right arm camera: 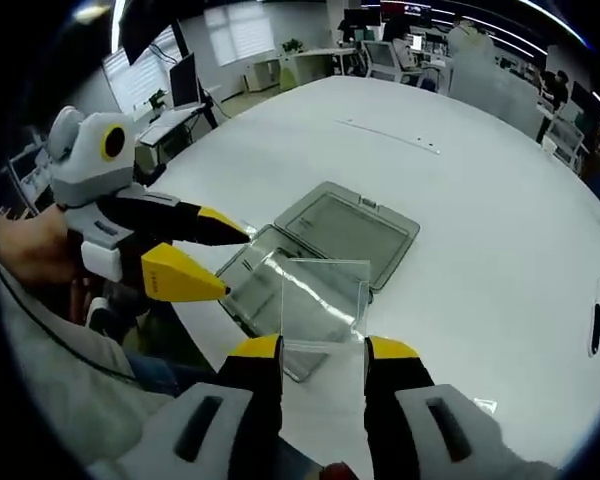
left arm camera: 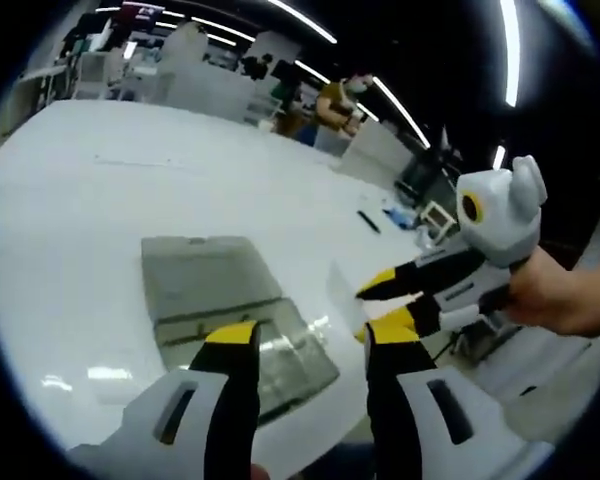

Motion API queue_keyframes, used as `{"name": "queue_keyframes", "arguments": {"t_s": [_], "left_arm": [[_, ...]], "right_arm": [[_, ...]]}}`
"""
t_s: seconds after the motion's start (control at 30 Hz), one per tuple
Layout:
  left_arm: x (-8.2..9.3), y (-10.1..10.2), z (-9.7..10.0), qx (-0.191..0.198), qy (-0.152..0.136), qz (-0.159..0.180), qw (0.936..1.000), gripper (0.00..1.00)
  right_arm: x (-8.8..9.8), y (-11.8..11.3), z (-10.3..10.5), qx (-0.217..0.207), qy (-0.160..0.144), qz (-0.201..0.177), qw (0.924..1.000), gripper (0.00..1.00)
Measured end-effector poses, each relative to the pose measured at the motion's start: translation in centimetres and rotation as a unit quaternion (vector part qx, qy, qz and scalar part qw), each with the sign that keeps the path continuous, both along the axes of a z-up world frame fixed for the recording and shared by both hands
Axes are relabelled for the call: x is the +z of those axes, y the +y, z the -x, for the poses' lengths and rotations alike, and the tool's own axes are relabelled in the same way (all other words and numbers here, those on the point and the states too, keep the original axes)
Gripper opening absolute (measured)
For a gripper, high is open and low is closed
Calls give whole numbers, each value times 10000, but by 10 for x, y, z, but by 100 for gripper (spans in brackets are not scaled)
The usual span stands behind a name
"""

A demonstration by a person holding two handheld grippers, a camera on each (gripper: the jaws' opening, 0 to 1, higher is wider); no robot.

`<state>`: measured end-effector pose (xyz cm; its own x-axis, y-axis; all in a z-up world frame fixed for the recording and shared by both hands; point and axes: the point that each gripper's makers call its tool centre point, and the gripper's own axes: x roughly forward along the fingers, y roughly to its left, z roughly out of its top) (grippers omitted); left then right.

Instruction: Insert the divider into the dual guide fixture by aligning both edges with the guide slots and pushing it downward to the bottom, including one-sided entry, uneven engagement, binding, and posture correction.

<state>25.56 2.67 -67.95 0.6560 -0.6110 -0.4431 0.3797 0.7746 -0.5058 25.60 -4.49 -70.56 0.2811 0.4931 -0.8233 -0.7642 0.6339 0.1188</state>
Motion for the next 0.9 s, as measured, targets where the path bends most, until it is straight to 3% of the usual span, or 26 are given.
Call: {"name": "queue_keyframes", "arguments": {"t_s": [0.33, 0.9], "left_arm": [[8, -9, -5, -61, -169, 138, 9997, 31], [8, -6, -5, 141, -89, 394, 9991, 19]], "right_arm": [[6, 15, 4, 93, -29, -187, 9998, 26], [15, 34, 14, 94, 72, -586, 9982, 27]]}}
